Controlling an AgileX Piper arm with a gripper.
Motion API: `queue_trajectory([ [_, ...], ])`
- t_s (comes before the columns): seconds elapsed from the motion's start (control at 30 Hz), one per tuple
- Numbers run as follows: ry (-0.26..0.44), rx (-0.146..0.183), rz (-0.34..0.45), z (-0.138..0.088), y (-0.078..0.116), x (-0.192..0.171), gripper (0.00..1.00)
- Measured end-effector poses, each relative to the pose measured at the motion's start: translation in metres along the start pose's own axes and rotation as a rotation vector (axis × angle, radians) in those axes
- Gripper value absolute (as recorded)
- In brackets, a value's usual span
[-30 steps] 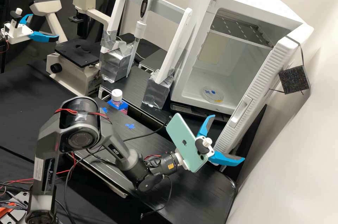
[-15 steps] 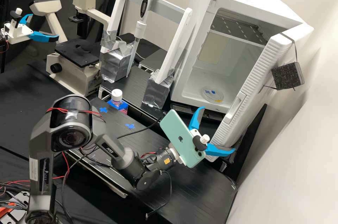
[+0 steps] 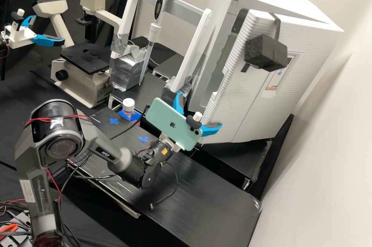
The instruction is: Close the door
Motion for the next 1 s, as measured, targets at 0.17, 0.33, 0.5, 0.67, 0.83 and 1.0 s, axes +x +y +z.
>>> queue_trajectory([
  [0.17, 0.036, 0.000, -0.021, -0.007, -0.005, 0.005, 1.00],
  [0.33, 0.047, -0.002, -0.019, -0.007, -0.004, 0.007, 1.00],
  [0.5, 0.042, 0.002, -0.022, -0.006, -0.005, 0.007, 1.00],
  [0.67, 0.003, 0.063, 0.043, -0.005, -0.011, 0.000, 1.00],
  [0.83, -0.048, 0.113, 0.110, -0.004, -0.017, -0.016, 1.00],
  [1.0, -0.082, 0.133, 0.098, -0.001, -0.026, -0.027, 1.00],
])
